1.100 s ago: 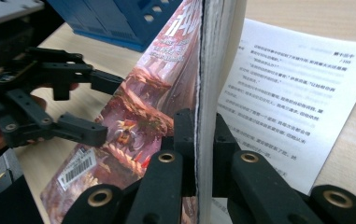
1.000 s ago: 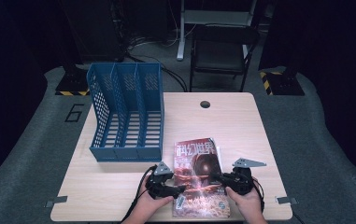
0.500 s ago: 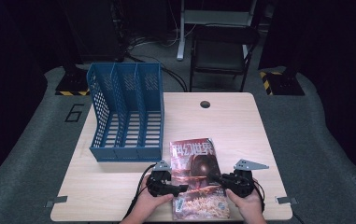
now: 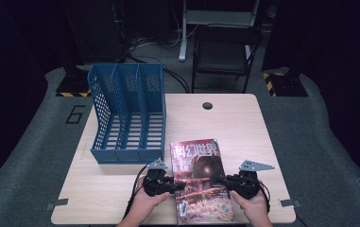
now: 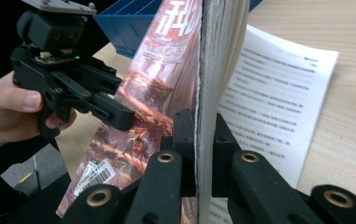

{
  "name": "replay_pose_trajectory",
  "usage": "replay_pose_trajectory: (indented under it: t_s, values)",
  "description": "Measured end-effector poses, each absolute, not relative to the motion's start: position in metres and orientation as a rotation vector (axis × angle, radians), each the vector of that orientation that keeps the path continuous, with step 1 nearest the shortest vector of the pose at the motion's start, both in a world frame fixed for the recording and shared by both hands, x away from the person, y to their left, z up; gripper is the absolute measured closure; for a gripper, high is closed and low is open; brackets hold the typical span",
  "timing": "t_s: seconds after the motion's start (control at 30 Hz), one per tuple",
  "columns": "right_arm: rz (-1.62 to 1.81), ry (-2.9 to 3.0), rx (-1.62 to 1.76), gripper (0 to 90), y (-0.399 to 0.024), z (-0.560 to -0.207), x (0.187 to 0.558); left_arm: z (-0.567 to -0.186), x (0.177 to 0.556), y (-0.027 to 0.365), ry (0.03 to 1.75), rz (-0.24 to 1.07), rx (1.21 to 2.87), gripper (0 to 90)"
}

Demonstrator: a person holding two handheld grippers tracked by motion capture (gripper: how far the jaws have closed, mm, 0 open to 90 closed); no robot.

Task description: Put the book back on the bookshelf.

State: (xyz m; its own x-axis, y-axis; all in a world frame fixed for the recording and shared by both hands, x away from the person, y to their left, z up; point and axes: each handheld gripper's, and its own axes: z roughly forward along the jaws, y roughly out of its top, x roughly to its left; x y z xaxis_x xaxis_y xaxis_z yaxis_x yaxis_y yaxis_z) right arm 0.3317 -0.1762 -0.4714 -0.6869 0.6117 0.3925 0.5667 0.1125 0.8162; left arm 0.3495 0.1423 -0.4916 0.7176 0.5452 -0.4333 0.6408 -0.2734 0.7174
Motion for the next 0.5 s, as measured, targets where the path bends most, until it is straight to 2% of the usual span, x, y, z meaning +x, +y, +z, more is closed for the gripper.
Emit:
replay_pose_trajectory:
  t_s: [0.1,0.5]
  values:
    - [1.669,2.298,1.225,85.4,-0.178,-0.468,0.331,-0.482,0.345,0.141,0.887,-0.097,1.956,66.2]
    - [1.671,2.281,1.219,84.8,-0.179,-0.458,0.329,-0.457,0.331,0.142,0.805,0.028,1.972,75.2]
